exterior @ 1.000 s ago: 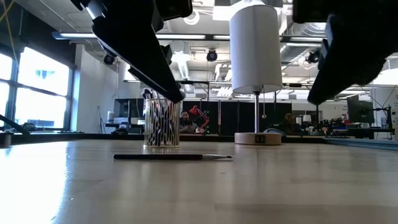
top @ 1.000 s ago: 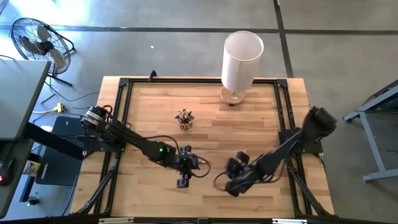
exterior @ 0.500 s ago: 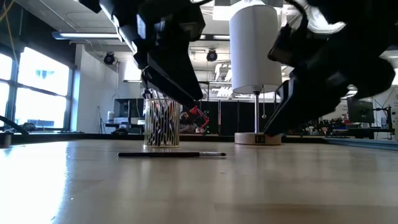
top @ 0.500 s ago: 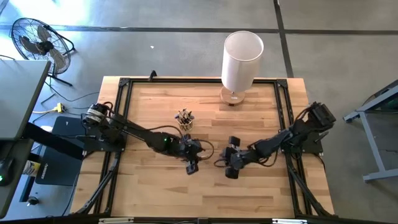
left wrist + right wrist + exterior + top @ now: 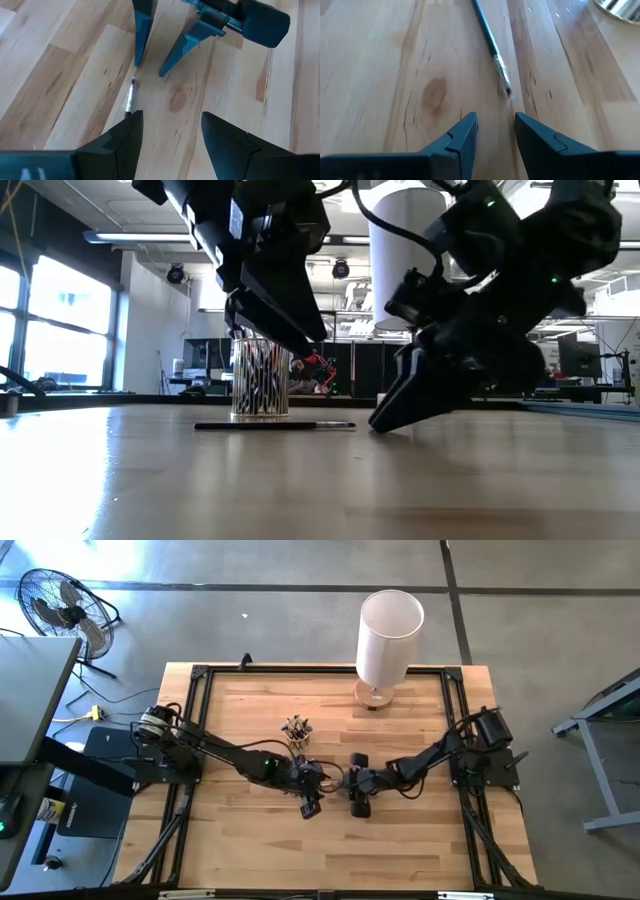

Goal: Put items in baskets/containers
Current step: Put the black eyeshadow brush into the yellow holder

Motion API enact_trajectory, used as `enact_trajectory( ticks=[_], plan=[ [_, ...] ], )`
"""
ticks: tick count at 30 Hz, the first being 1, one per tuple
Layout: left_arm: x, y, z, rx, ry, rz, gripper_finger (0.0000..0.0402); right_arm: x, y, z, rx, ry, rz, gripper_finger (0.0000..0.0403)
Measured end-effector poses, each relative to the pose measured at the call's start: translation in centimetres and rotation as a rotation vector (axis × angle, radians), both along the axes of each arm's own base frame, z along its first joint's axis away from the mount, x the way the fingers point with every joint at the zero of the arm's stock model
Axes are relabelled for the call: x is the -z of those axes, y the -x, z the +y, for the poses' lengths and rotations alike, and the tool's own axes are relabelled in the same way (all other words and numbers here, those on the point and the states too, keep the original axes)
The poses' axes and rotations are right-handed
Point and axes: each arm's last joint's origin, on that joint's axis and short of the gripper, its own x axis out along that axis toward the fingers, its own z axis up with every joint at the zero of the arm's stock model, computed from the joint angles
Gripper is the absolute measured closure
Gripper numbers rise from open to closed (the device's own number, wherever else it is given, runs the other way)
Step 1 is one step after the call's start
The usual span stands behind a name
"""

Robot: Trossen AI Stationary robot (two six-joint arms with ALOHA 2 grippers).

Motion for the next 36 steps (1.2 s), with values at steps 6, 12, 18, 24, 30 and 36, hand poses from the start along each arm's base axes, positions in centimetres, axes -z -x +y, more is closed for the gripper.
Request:
enact_trajectory(
  ticks=[6, 12, 18, 24, 30, 36],
  plan=[
    [0.0, 0.0, 0.0, -0.02, 0.018, -0.002, 0.0204, 0.3, -0.4, -0.9, -0.049, 0.063, -0.008, 0.029],
    [0.0, 0.0, 0.0, -0.022, 0.019, -0.002, 0.0204, 0.3, -0.8, -2.7, -0.025, 0.092, -0.011, 0.0301],
    [0.0, 0.0, 0.1, -0.033, 0.004, -0.006, 0.0204, 0.3, -0.8, -3.3, -0.049, 0.061, -0.006, 0.0292],
    [0.0, 0.0, 0.1, -0.037, -0.001, -0.007, 0.0204, 0.3, -0.8, -3.2, -0.099, 0.134, -0.003, 0.029],
    [0.0, 0.0, 0.2, -0.057, -0.023, -0.015, 0.0204, 0.4, -0.7, -3.3, -0.051, 0.091, 0.004, 0.0289],
    [0.6, -0.8, 1.3, -0.102, 0.056, 0.019, 0.0204, 0.1, 0.4, -3.4, 0.087, -0.102, 0.144, 0.0289]
  ],
)
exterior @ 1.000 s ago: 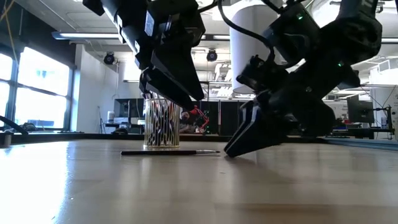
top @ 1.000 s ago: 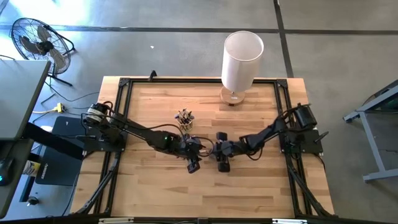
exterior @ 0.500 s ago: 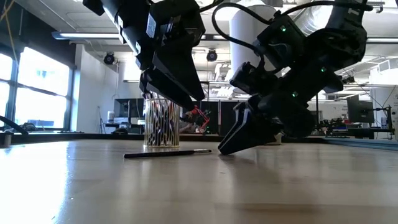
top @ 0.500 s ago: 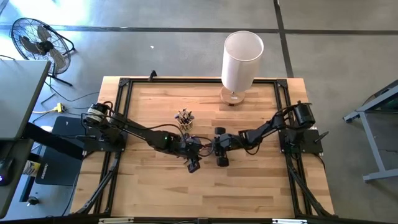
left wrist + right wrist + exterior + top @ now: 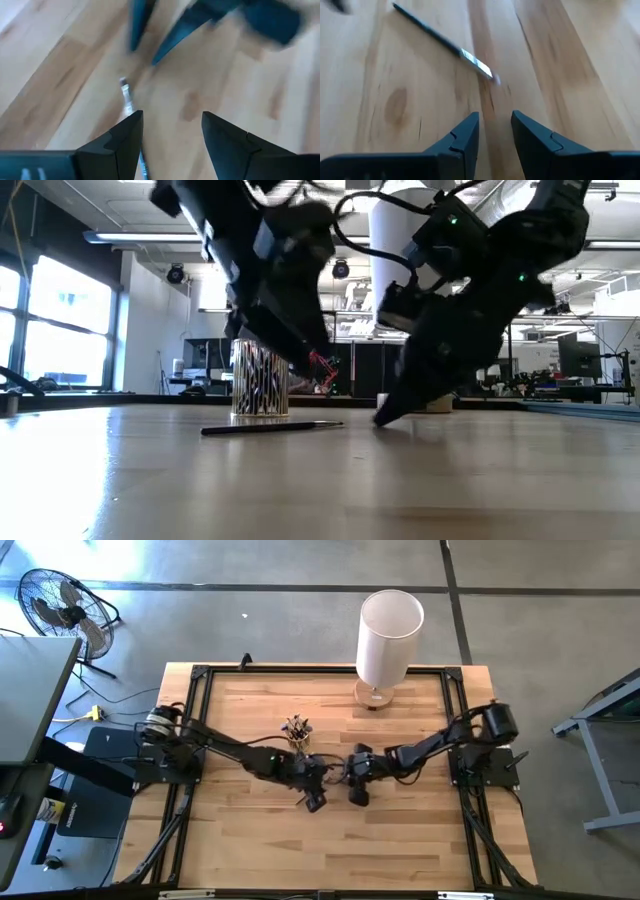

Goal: Put items in baskets/containers
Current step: Put the black eyeshadow brush into the yellow holder

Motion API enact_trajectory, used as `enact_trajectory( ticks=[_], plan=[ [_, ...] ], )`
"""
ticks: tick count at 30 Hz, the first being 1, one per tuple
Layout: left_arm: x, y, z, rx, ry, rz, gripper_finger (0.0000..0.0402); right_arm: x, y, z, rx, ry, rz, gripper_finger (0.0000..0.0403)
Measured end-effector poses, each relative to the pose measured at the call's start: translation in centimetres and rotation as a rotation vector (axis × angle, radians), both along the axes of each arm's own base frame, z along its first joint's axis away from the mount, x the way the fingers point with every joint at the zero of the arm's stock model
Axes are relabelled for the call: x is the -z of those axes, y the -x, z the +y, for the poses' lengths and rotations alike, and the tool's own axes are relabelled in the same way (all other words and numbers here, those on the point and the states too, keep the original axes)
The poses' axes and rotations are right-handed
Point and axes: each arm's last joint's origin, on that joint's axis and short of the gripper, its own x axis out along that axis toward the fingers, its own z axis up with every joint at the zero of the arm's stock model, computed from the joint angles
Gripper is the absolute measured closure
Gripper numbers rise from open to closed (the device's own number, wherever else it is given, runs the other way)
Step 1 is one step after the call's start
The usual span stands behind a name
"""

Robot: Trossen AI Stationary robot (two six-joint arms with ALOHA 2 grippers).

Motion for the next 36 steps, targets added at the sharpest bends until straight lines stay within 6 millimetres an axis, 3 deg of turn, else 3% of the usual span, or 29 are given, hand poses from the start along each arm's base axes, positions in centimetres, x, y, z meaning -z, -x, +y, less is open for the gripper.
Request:
enact_trajectory(
  ticks=[5, 12, 17, 27, 36],
  plan=[
    [-0.7, -2.2, 1.3, -0.037, 0.019, 0.078, 0.0204, -0.5, 2.8, 0.3, 0.072, -0.082, 0.104, 0.03],
    [-0.8, -5.6, 3.2, -0.088, 0.044, 0.24, 0.0204, -1.2, 8.6, 1.3, 0.222, -0.203, 0.028, 0.0326],
    [0.4, -7.0, 4.3, -0.092, 0.117, 0.315, 0.0204, -2.0, 11.3, 1.6, 0.259, -0.27, -0.023, 0.0342],
    [3.1, -8.1, 4.9, -0.134, 0.132, 0.379, 0.0204, -2.9, 12.5, 2.7, 0.256, -0.313, -0.069, 0.0387],
    [3.5, -8.1, 4.9, -0.155, 0.115, 0.386, 0.0204, -2.8, 12.6, 3.0, 0.248, -0.32, -0.062, 0.0398]
  ],
)
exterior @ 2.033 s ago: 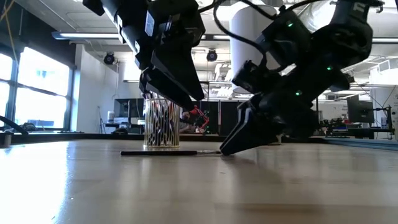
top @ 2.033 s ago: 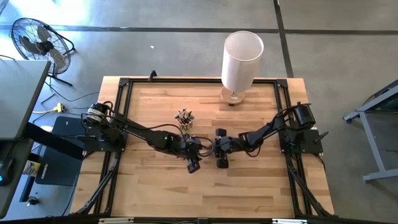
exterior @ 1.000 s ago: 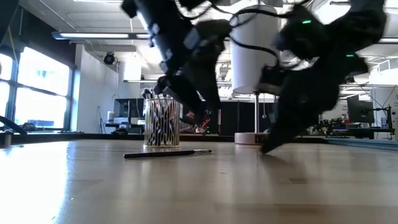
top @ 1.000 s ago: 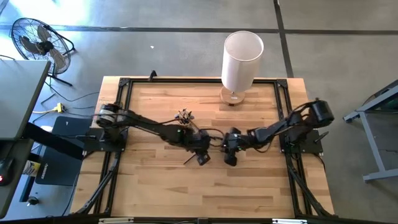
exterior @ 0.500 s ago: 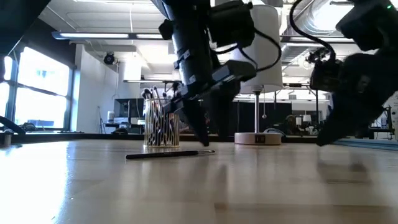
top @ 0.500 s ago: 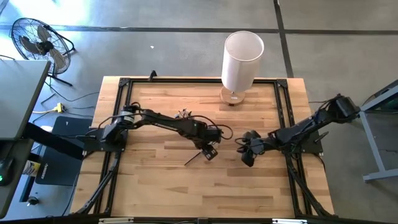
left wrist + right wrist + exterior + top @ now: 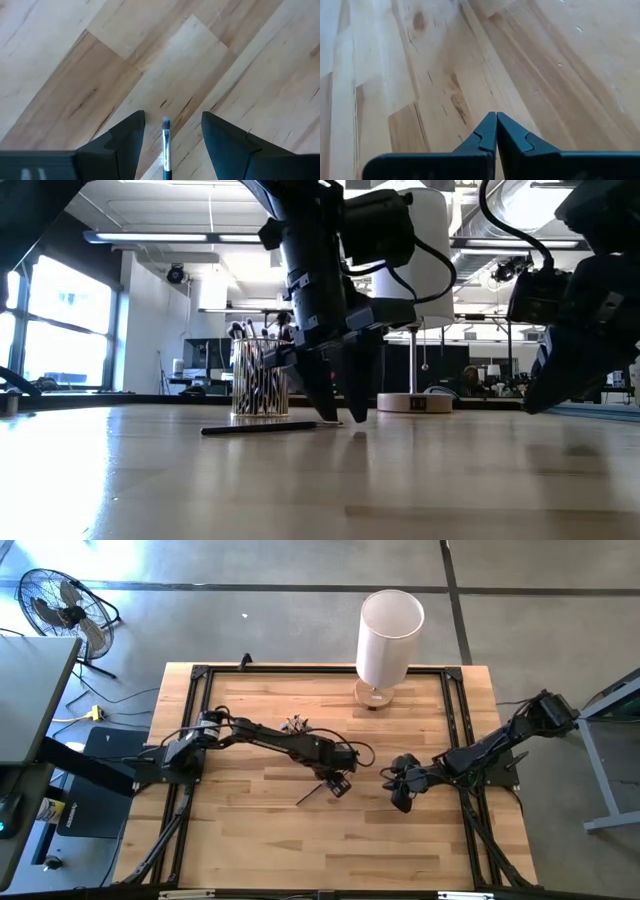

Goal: Put items in baskets/containers
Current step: Put the black eyeshadow brush into the yellow holder

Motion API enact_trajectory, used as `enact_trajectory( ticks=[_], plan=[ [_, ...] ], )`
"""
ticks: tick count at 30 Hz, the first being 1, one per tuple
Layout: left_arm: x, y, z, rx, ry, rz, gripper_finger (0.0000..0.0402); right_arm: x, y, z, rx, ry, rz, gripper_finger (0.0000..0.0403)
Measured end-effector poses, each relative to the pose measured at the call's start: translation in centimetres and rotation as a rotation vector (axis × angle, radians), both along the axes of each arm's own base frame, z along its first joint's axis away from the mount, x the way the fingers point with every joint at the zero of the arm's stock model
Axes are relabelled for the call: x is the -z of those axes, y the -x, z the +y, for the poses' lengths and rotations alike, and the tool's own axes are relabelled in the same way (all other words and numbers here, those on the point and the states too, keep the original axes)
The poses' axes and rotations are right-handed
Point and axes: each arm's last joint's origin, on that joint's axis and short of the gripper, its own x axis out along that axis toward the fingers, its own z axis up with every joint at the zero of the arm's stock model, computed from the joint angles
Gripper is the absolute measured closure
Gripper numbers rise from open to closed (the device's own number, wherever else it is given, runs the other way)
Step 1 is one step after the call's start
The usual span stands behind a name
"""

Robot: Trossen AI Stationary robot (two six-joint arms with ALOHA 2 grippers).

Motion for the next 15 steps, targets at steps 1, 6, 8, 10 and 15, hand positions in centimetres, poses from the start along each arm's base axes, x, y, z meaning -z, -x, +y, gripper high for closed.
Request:
enact_trajectory(
  ticks=[1, 6, 8, 10, 15],
  plan=[
    [0.01, 0.02, 0.02, -0.011, -0.003, 0.002, 0.0204, -0.01, -0.02, 0.0, 0.001, 0.0, -0.001, 0.0398],
    [0.11, 0.19, 0.03, -0.026, -0.012, 0.021, 0.0211, -0.03, -0.02, -0.03, 0.003, 0.009, -0.004, 0.0398],
    [0.12, 0.23, -0.14, -0.019, -0.002, 0.025, 0.0225, -0.03, -0.03, -0.03, 0.002, 0.011, -0.003, 0.0398],
    [0.17, 0.27, -0.28, -0.016, -0.002, 0.029, 0.0244, -0.04, -0.03, -0.04, 0.002, 0.011, -0.004, 0.0398],
    [0.96, 0.2, -0.54, -0.01, -0.004, 0.047, 0.031, -0.05, -0.04, -0.03, 0.002, 0.011, -0.005, 0.0398]
  ],
)
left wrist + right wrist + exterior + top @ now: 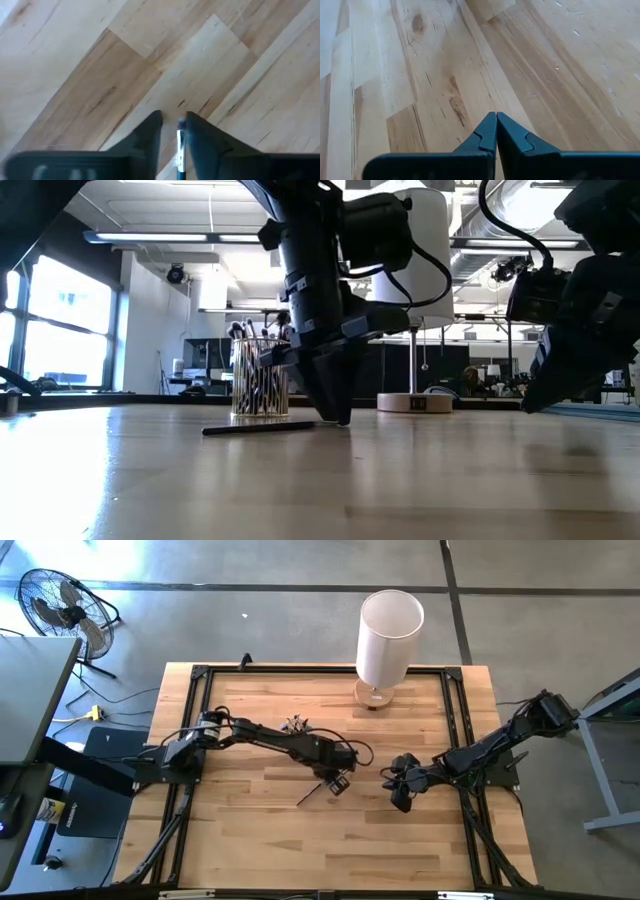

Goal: Put items in baskets/containers
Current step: Put the black eyeshadow brush into the yellow holder

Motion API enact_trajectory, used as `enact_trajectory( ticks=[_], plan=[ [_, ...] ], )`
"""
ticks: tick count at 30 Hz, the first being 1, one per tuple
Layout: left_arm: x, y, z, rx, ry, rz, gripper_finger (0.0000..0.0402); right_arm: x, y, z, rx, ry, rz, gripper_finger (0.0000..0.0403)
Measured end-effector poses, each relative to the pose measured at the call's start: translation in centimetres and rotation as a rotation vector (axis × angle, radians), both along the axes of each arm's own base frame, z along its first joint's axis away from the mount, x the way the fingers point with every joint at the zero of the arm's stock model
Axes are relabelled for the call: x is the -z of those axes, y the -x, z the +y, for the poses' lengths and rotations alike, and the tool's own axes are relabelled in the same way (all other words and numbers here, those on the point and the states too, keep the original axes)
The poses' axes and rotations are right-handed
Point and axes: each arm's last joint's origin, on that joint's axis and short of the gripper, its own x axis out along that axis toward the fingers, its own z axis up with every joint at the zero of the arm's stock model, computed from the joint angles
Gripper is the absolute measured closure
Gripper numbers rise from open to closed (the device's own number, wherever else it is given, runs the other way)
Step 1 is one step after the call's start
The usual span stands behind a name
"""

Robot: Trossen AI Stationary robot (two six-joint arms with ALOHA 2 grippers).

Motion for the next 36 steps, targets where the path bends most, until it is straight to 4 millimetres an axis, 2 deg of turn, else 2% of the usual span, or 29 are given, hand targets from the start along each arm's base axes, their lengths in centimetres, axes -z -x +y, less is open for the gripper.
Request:
enact_trajectory(
  ticks=[5, 13, 18, 20, 25, 28, 29, 31, 33, 36],
  plan=[
    [0.1, 0.0, -0.1, 0.017, 0.012, -0.001, 0.0391, 0.0, 0.0, 0.0, 0.001, 0.0, -0.001, 0.0398],
    [-0.1, -0.1, -0.2, 0.022, 0.003, -0.007, 0.04, 0.0, 0.0, 0.0, 0.003, 0.002, -0.003, 0.0398],
    [-2.0, -0.4, -0.8, 0.051, -0.004, -0.037, 0.0401, -0.1, 0.0, 0.0, 0.014, 0.012, -0.009, 0.0398],
    [-2.8, -0.7, -1.3, 0.058, -0.024, -0.062, 0.0401, -0.1, -0.1, 0.0, 0.015, 0.012, -0.012, 0.0398],
    [-6.3, -0.5, -2.1, 0.07, -0.133, -0.177, 0.0401, -0.1, -0.1, 0.0, 0.015, 0.012, -0.015, 0.0398],
    [-7.1, 0.8, -2.6, 0.076, -0.204, -0.122, 0.0401, -0.2, -0.1, 0.0, 0.016, 0.009, -0.022, 0.0399],
    [-7.7, 0.8, -2.6, 0.069, -0.224, -0.158, 0.0401, -0.2, -0.1, 0.0, 0.016, 0.009, -0.022, 0.0398],
    [-9.5, 0.9, -2.8, 0.053, -0.255, -0.228, 0.0401, -0.2, -0.1, 0.0, 0.015, 0.009, -0.022, 0.0398],
    [-11.5, 2.6, -2.8, 0.05, -0.313, -0.215, 0.0401, -0.2, -0.1, 0.0, 0.02, 0.007, -0.023, 0.0399],
    [-14.5, 3.4, -2.6, -0.003, -0.399, -0.321, 0.0401, -0.2, -0.2, 0.0, 0.022, 0.007, -0.025, 0.0398]
  ],
)
